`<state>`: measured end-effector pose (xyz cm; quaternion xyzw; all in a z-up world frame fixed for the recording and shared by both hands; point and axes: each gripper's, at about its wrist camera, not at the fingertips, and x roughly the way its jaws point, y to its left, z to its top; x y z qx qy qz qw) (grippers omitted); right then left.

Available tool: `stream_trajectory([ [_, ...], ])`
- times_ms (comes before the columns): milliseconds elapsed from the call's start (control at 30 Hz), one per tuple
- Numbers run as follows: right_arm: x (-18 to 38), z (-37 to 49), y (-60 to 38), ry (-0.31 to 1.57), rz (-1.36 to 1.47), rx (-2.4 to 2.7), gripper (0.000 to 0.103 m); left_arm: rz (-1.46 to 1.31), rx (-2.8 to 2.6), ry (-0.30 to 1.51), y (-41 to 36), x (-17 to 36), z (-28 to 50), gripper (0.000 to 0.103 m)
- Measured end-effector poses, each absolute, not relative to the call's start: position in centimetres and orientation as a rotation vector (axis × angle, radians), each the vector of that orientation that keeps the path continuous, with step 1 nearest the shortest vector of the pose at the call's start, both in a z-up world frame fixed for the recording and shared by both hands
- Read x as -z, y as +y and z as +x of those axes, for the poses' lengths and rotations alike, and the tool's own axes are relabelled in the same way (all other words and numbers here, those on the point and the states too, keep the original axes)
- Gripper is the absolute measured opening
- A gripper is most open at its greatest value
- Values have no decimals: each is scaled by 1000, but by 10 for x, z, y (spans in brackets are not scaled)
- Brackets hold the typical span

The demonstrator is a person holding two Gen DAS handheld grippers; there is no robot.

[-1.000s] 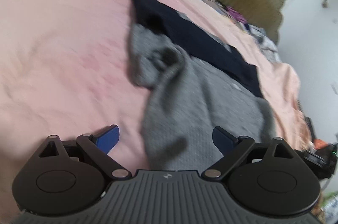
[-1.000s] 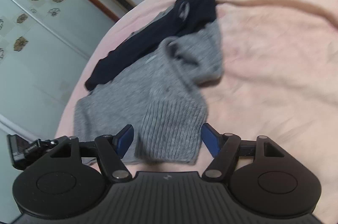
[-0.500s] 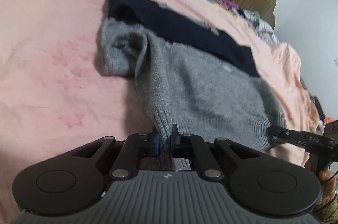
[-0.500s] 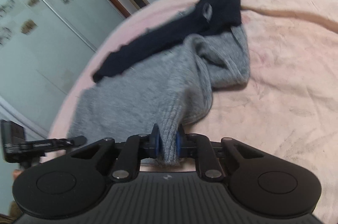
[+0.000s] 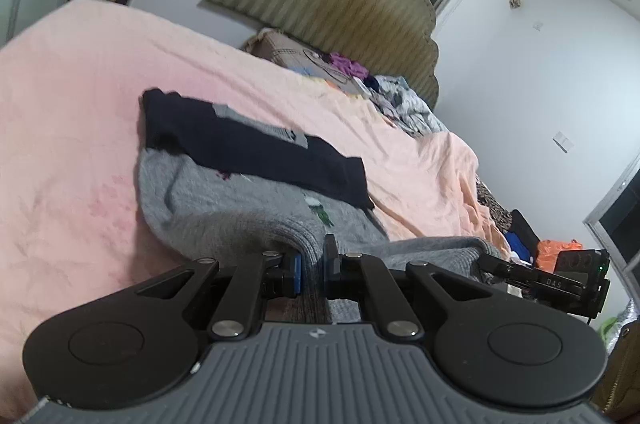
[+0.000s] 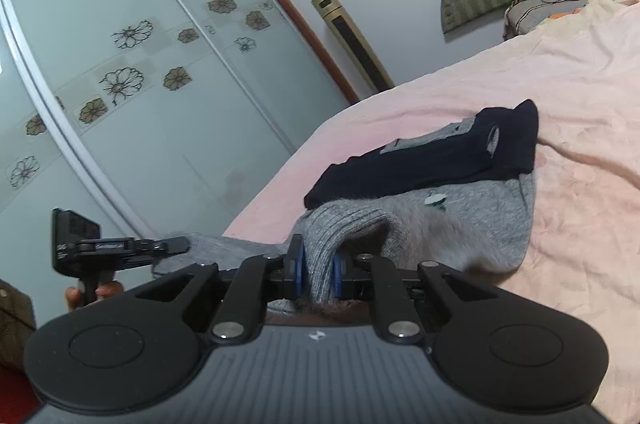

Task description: Fold small clothes

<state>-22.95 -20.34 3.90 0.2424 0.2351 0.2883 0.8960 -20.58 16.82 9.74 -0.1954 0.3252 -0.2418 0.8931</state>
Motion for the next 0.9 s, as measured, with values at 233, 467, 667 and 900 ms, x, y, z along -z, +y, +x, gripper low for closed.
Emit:
stream_trajectory([
  [233,-22,-195,-216,501,623,-530,14,-410,465,710,161,-84,-150,10],
  [467,-22,-142,-223,452,691,-504,14,-359,413,682,147,-103,-96,10],
  [667,-20,-104,-224,447,710,-493,14,-288,315,727,133,-103,-51,10],
  [900,-12,-68,-214,485,631,-414,14,-145,202,749,107,-95,-13,10],
])
